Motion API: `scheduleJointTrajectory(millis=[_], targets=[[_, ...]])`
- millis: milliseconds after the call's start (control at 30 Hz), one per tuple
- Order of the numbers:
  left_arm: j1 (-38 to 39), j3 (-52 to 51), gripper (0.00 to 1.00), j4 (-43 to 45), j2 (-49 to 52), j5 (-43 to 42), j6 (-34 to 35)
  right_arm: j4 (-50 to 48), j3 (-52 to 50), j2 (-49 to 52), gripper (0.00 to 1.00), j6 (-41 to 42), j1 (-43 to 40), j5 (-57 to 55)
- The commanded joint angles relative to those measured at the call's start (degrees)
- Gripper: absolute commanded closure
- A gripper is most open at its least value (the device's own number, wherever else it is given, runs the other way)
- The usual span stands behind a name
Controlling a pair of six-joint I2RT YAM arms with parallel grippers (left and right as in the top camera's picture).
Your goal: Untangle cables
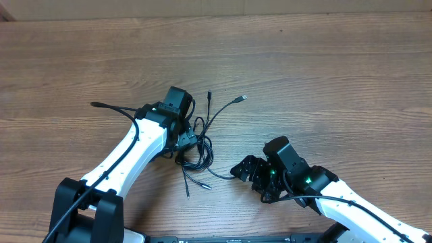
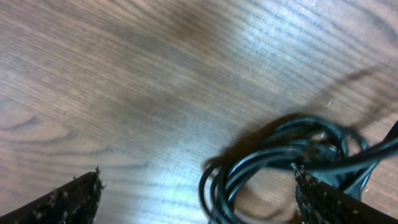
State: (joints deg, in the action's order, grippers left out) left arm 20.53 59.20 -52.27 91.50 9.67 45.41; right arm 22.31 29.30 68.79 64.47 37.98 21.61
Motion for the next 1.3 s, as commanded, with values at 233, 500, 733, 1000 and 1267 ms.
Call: scheduleJointTrajectory(millis=[233, 500, 733, 1000, 1267], targets=[[-0.4, -3.0, 0.13, 2.0, 0.1, -8.6, -12.4, 0.4, 0.8, 0.0, 0.16, -0.5, 0.2, -0.6], [-0.4, -6.2, 0.31, 4.9, 0.1, -3.8, -13.5, 0.9, 0.8, 0.0, 0.16, -0.5, 0.2, -0.6], [-0.4, -10.9, 0.3, 13.8, 0.1, -5.1, -18.4, 1.0, 0.8, 0.0, 0.16, -0.5, 0.2, -0.6], [-0.4, -11.3, 0.74, 17.2, 0.1, -5.0, -19.0, 1.0, 0.8, 0.0, 0.16, -0.5, 0.2, -0.6], [-0.4, -11.3, 0.96, 15.7, 0.1, -6.6, -9.3, 1.5, 0.8, 0.0, 0.16, -7.2, 0.2, -0.3]])
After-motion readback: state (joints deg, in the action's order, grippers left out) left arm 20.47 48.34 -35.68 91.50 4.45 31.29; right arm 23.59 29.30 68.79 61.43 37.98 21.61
